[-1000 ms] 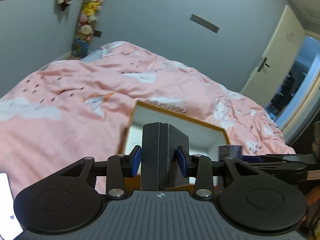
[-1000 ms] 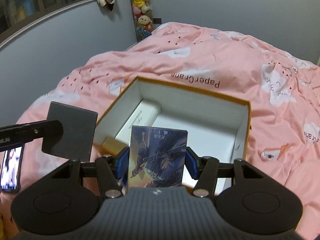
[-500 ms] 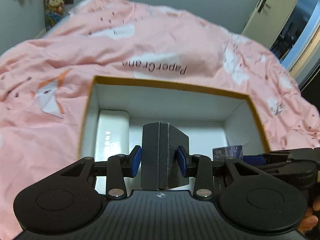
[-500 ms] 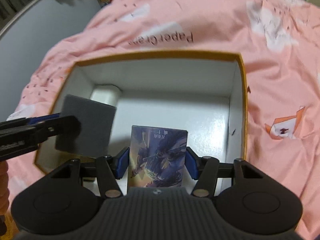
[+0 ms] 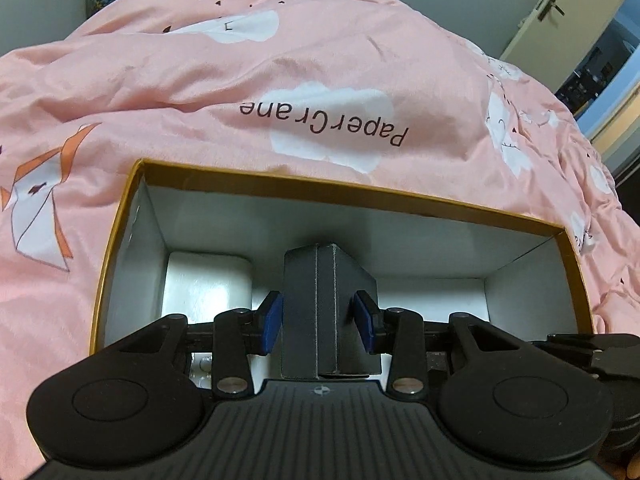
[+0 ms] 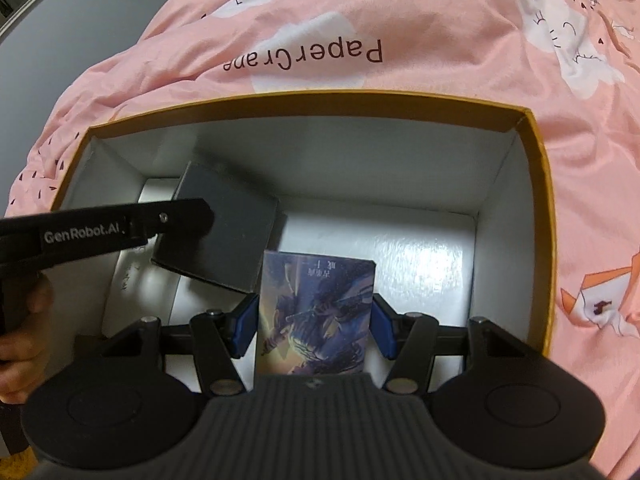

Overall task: Organize objects
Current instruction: 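Lower the grey box into the orange box with the left tool while the right tool lowers the card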

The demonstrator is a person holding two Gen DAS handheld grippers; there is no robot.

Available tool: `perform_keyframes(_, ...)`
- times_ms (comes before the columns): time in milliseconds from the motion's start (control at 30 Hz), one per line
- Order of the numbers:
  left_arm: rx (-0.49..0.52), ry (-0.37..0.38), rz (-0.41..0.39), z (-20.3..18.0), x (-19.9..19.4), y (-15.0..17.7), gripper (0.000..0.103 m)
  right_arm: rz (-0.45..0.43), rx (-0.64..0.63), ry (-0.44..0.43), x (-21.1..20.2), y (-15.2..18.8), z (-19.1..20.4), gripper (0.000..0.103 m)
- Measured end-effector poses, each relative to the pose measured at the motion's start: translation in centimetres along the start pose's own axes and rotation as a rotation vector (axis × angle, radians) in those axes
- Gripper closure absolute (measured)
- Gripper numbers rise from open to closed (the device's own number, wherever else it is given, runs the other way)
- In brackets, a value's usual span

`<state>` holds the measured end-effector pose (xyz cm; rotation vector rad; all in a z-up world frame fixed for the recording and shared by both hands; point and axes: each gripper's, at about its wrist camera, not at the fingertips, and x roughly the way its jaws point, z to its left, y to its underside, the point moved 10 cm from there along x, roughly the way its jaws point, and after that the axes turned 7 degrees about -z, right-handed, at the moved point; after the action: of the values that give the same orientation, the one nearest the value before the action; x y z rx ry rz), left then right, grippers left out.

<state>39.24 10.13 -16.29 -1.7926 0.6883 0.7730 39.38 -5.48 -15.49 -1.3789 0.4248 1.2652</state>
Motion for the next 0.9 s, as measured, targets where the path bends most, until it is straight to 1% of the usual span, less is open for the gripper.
perform_keyframes(67, 0.022, -0.009, -0.001, 0.0, 0.2, -0.2, 0.058, 0.005, -0.001, 0.002, 0.2, 0.0, -0.1, 0.043)
perform_keyframes(167, 0.095, -0.094, 0.004, 0.4, 0.5, -0.2, 0.057, 0.007, -0.005, 0.009, 0.3, -0.1, -0.1, 0.043)
perform_keyframes(200, 0.112, -0.107, 0.009, 0.4, 0.6, -0.1, 0.056, 0.008, -0.004, 0.011, 0.4, -0.1, -0.2, 0.043)
perform_keyframes(300, 0.111, -0.092, 0.023, 0.5, 0.9, 0.1, 0.056, 0.011, -0.002, 0.015, 0.5, -0.2, -0.2, 0.043)
perform_keyframes(400, 0.137, -0.080, 0.012, 0.2, -0.1, 0.1, 0.056, 0.014, 0.004, 0.017, 0.5, -0.4, -0.3, 0.043)
perform_keyframes(500, 0.226, -0.076, 0.034, -0.4, -0.9, 0.7, 0.056, 0.014, 0.004, 0.036, 0.8, -0.9, -0.3, 0.043)
perform_keyframes(533, 0.266, -0.074, 0.039, -0.7, -1.1, 1.0, 0.055, 0.009, 0.004, 0.046, 0.9, -1.2, -0.4, 0.043)
perform_keyframes(567, 0.305, -0.078, 0.044, -1.0, -1.1, 1.3, 0.051, 0.004, 0.007, 0.052, 1.1, -1.5, -0.3, 0.043)
perform_keyframes(600, 0.344, -0.088, 0.049, -1.1, -1.2, 1.7, 0.049, -0.001, 0.011, 0.057, 1.2, -1.8, -0.3, 0.043)
perform_keyframes(700, 0.434, -0.110, 0.071, -1.4, -0.8, 2.7, 0.047, -0.006, 0.021, 0.080, 2.0, -2.7, -0.4, 0.043)
perform_keyframes(833, 0.453, -0.109, 0.115, -1.3, 0.0, 3.7, 0.047, 0.008, 0.026, 0.094, 3.4, -3.2, -0.2, 0.043)
perform_keyframes(900, 0.454, -0.120, 0.122, -1.0, 0.4, 3.8, 0.047, -0.002, 0.040, 0.090, 3.8, -3.5, -0.2, 0.043)
